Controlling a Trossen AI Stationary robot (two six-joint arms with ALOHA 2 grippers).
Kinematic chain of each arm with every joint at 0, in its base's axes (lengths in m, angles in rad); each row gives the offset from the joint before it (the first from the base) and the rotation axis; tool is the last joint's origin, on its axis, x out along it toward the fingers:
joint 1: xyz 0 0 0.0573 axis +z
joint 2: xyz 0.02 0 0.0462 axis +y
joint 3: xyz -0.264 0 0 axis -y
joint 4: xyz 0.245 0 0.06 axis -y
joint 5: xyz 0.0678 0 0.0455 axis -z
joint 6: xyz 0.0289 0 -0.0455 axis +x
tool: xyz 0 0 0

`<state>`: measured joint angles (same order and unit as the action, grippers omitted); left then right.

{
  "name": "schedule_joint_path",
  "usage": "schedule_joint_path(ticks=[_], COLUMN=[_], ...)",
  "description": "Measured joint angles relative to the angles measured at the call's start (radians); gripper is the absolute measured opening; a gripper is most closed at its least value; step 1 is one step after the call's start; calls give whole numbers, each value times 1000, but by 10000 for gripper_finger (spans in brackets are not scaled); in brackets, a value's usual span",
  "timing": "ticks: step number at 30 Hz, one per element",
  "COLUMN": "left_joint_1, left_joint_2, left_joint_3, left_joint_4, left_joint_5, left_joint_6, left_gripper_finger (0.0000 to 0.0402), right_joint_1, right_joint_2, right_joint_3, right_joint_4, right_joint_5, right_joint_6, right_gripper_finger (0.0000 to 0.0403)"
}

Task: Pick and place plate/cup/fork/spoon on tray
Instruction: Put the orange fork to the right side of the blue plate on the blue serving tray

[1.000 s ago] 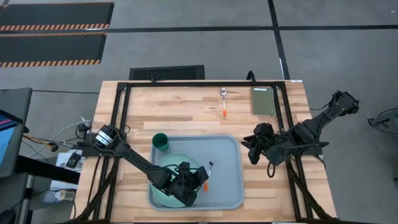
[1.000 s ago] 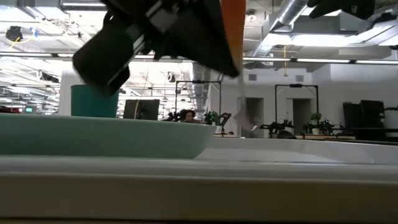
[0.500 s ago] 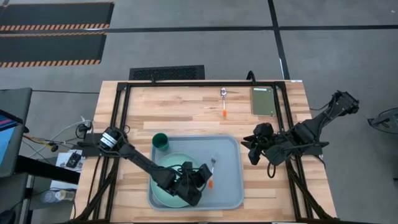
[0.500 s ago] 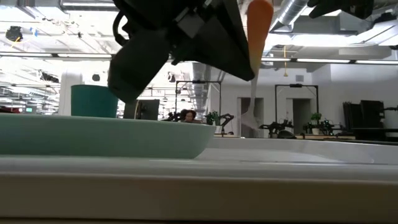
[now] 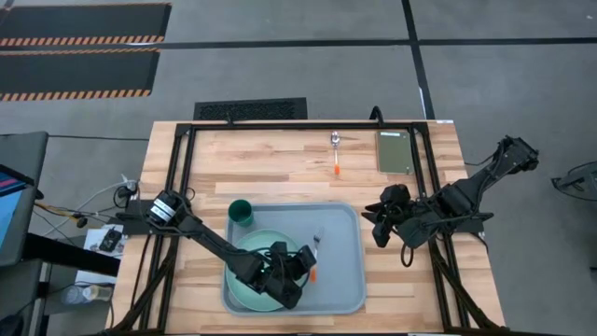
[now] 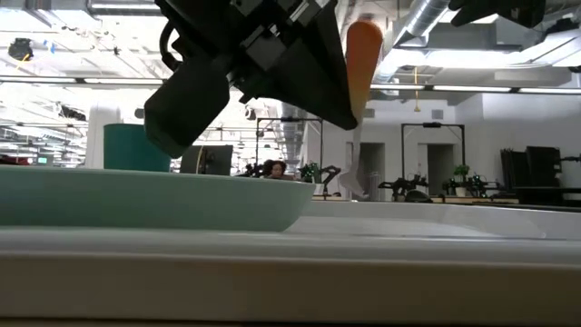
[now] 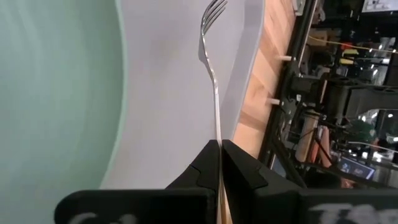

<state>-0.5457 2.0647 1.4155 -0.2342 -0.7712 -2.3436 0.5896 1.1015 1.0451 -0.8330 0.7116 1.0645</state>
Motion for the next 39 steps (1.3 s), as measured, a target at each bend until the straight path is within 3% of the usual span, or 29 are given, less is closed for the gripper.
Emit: schedule_joint_path(ticks=[6,12,28,39], left_joint_1=[5,7,16,16], left_joint_2=[5,62,62,62], left_joint_3=[-1,0,0,0], left_joint_4=[-14,126,128,130], left_joint_5=[-1,20,49,48], left_joint_6=[-1,-4,-5,-6], left_gripper_finger=[0,0,0,42], right_joint_1=[0,0,0,0], right_joint_2=[0,0,0,0], right_joint_3=[0,1,1,1], right_joint_4=[0,1,0,0], right_joint_5=[0,0,0,0], right_joint_6=[0,0,-3,0], right_gripper_finger=[134,134,134,134])
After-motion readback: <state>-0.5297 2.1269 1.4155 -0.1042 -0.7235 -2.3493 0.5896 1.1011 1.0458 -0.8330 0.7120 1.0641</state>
